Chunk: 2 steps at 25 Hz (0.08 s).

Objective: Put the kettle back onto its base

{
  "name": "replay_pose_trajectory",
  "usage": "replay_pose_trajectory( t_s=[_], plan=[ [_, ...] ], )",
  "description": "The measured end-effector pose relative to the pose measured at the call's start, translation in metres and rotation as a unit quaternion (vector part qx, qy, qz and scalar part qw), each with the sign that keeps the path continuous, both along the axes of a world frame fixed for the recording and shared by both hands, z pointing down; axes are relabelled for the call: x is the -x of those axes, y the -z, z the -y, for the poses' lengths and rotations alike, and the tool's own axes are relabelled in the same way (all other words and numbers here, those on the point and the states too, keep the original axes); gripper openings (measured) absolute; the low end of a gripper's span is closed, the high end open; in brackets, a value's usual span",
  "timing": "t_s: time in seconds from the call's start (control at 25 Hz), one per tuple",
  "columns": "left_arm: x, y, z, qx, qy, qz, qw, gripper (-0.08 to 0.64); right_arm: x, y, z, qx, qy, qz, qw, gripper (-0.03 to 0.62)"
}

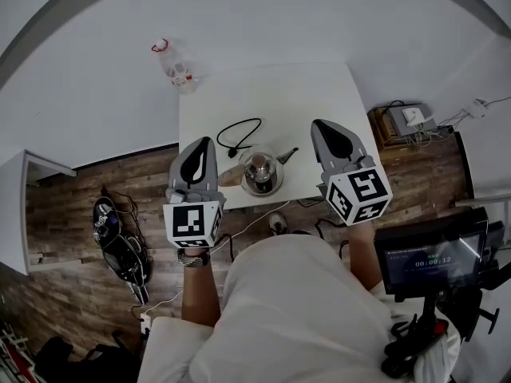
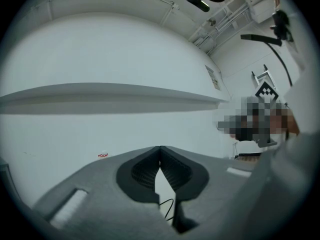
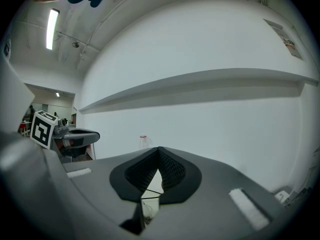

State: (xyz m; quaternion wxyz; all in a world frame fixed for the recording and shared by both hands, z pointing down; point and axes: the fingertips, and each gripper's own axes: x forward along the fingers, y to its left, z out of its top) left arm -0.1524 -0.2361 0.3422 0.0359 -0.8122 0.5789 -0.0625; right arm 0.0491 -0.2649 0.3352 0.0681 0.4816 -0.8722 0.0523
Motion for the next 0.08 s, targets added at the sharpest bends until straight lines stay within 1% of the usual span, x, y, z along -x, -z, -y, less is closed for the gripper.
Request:
replay_pose_trajectory(
  t_s=[0.08],
  plan=[
    [0.0005,0.0,0.0009,0.002,0.0,0.0,1.0,0.006,0.0003,0.0,0.0007,0.001,0.0,0.0,1.0,0.003]
  ],
)
